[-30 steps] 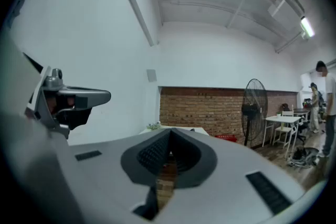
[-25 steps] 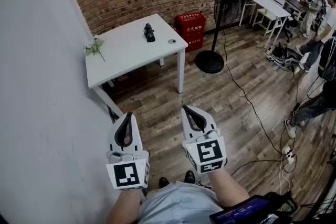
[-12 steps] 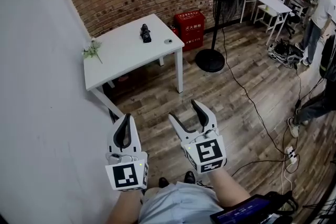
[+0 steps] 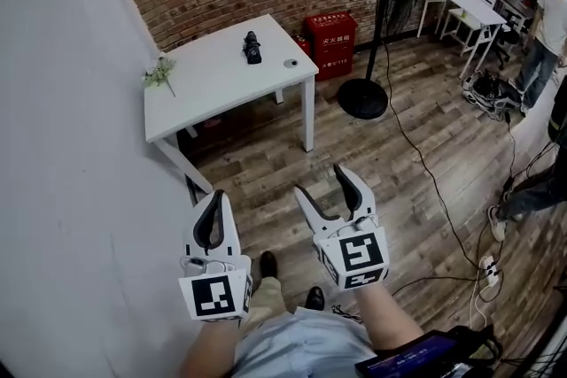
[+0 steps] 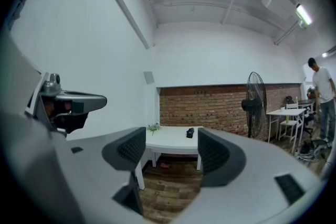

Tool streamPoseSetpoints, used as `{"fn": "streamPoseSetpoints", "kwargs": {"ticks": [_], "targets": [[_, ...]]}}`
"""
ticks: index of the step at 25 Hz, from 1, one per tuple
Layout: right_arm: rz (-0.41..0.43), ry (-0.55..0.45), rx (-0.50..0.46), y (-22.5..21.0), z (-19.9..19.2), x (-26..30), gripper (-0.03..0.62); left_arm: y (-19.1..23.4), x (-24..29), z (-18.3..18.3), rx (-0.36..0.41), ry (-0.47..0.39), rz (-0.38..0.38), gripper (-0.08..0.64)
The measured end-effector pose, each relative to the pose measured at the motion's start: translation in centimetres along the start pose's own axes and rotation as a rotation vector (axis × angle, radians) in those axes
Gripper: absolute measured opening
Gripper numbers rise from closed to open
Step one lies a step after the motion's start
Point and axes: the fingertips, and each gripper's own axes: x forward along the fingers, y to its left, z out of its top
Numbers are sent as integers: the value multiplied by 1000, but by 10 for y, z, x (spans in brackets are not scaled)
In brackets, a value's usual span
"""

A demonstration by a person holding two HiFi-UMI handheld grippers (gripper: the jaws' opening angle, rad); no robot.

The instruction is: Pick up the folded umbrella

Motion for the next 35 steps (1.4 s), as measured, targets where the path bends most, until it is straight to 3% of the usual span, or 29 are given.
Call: {"fn": "streamPoseSetpoints", "kwargs": {"ticks": [8, 18, 25, 35], "targets": [[3, 34, -11, 0, -11, 50, 313, 36, 33, -29, -33, 31, 23, 6], [-23, 68, -36, -7, -25, 164, 311, 97, 132, -75, -70, 48, -21, 6], [-55, 51, -68, -19, -7, 225, 310, 141, 191, -80, -90, 6, -25, 6], [-91, -29, -99, -29, 30, 277, 302, 175, 245, -55, -64, -89, -38, 6]]}}
